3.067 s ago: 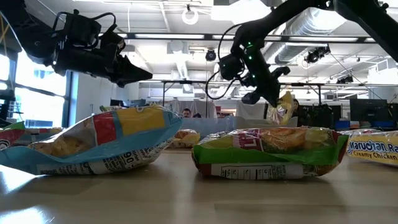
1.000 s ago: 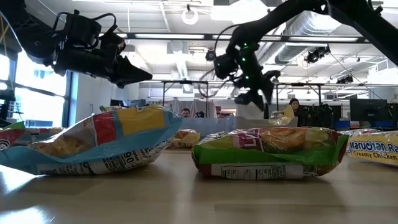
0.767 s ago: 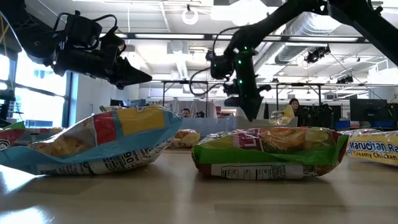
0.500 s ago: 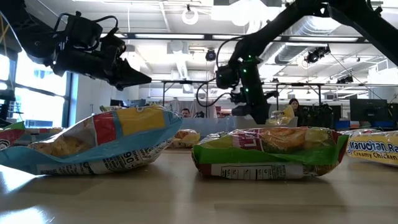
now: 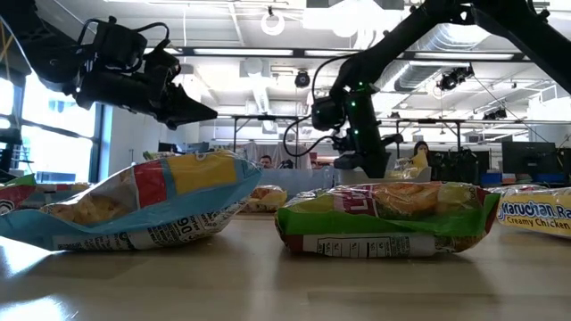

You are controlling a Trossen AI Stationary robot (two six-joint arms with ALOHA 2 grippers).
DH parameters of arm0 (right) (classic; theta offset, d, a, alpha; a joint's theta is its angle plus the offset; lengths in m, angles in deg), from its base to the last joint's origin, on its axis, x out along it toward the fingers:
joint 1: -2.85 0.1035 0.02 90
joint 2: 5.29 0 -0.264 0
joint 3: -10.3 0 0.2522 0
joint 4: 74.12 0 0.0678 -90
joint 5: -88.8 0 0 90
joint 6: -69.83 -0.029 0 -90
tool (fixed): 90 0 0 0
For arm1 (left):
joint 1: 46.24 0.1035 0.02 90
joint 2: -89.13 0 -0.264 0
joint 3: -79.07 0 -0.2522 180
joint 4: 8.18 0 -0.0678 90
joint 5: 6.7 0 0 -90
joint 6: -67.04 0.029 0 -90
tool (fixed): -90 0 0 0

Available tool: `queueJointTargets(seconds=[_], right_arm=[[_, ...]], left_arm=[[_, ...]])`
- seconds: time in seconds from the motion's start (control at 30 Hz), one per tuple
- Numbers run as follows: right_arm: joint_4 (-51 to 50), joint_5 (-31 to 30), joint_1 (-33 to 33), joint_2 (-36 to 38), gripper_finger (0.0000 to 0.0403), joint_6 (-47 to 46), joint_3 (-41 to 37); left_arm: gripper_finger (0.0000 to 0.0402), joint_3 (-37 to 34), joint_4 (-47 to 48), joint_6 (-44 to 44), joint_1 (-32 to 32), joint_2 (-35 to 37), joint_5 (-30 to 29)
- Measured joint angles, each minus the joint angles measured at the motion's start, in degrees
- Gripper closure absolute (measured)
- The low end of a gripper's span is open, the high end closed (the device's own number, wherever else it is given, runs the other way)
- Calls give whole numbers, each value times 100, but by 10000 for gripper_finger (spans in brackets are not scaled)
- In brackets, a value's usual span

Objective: Sort Maruchan noodles
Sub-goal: Adjust the gray bin

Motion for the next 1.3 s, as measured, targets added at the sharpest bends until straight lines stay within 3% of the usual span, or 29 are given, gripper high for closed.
queueJointTargets(seconds=[0.3,0.57,0.8,1.07,1.3], right_arm=[[58,-147,61,73,402,83,408],[-37,354,67,588,403,-29,628],[32,173,193,849,403,-226,600],[428,663,264,1007,403,-959,-844],[1065,835,295,2088,403,-1175,-1781]], left_arm=[[401,0,-2,0,-2,1,0],[401,0,0,-11,-2,2,0],[401,-3,75,-42,-2,2,-1],[401,-19,346,-51,0,2,-9],[401,-20,339,-48,-2,2,-13]])
